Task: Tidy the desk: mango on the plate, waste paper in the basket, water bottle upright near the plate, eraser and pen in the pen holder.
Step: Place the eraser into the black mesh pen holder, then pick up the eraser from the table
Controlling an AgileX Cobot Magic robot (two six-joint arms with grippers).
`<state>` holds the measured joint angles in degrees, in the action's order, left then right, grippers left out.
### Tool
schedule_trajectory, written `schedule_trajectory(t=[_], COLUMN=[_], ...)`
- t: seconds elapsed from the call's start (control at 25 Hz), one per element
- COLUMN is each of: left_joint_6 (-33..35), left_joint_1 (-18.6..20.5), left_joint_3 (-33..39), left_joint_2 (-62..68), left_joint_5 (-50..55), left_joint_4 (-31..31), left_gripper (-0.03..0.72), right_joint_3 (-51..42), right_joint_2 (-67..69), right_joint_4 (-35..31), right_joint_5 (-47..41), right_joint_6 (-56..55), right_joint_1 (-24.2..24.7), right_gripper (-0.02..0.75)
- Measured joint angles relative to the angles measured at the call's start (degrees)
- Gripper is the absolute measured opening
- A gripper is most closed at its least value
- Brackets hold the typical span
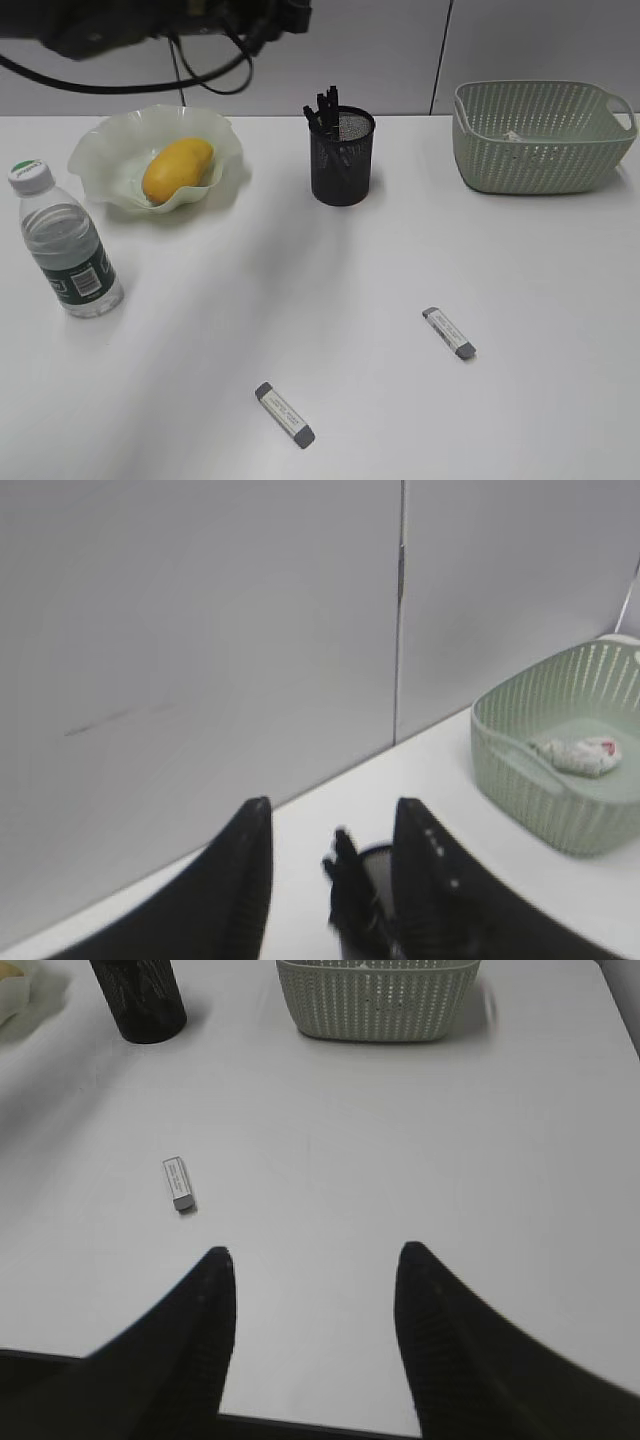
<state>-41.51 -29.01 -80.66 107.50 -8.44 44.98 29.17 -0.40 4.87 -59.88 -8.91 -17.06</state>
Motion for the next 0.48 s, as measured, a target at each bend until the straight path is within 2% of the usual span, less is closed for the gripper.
schedule_trajectory(t=[0.12, 0.2, 0.32, 0.36, 0.48], left_joint_6=[0.2, 5.8, 20.6, 23.9, 30.1], left_joint_1=[-1.3, -1.8, -2.4, -2.4, -2.7], left_joint_3=[11.8, 21.2, 31.1, 33.0, 37.1], left_joint_2=[-14.9, -23.7, -38.6, -43.7, -58.0], left_joint_5=[13.5, 24.7, 42.9, 47.4, 58.5], left_joint_4=[-0.8, -4.6, -20.5, -26.6, -38.5], left_gripper=[0.239, 0.218, 0.212, 0.212, 0.214], right_joint_3=[0.0, 0.0, 0.0, 0.0, 0.2], right_joint_2=[0.0, 0.0, 0.0, 0.0, 1.5], right_joint_4=[0.0, 0.0, 0.0, 0.0, 0.0], right_joint_5=[0.0, 0.0, 0.0, 0.0, 0.1], right_joint_6=[0.0, 0.0, 0.0, 0.0, 0.1], right_joint_1=[0.0, 0.0, 0.0, 0.0, 0.0], right_gripper=[0.414, 0.415, 0.414, 0.414, 0.414])
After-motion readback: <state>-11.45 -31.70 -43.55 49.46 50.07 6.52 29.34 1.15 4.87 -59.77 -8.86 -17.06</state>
